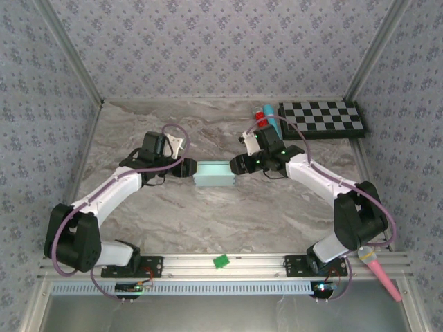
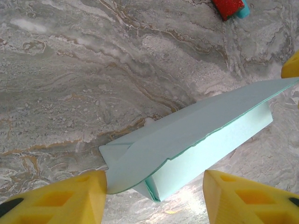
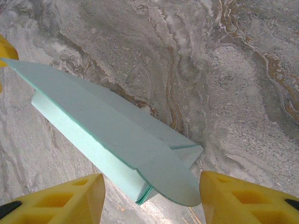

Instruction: Fold the paper box

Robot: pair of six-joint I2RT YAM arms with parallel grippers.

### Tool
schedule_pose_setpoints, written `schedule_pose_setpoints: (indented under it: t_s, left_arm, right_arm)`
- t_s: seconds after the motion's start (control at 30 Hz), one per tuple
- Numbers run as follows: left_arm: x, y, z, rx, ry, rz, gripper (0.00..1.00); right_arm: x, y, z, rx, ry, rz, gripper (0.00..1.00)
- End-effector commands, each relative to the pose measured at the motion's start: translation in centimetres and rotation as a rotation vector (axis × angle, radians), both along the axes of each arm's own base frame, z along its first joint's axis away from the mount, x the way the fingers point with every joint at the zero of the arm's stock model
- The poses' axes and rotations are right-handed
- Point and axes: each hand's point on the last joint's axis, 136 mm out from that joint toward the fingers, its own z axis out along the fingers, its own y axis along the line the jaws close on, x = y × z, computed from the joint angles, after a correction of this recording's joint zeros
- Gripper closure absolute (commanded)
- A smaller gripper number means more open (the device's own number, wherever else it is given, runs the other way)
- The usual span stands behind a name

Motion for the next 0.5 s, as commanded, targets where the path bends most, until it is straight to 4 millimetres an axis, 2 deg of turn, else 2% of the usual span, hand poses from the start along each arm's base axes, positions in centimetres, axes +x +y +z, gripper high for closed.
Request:
schedule_pose_setpoints:
  t_s: [0.0,0.27,0.47]
  left_arm:
    - [-0.10,-0.34,-0.01,-0.015,0.002,-0.021,0.44]
    - [-0.16,-0.21,0.00,-0.010,-0.003,-0.019,0.43]
    - [-0.18,-0.28,-0.07,-0.014,0.004,-0.020,0.45]
  right_arm:
    - [-0.63,-0.68,0.11,-0.035,-0.007,-0.005,0.43]
    - [-0.90,-0.88,0.09,-0.050,-0.010,-0.008,0.43]
    - [-1.02,-0.81,0.18,-0.049,-0.012,-0.008,0.45]
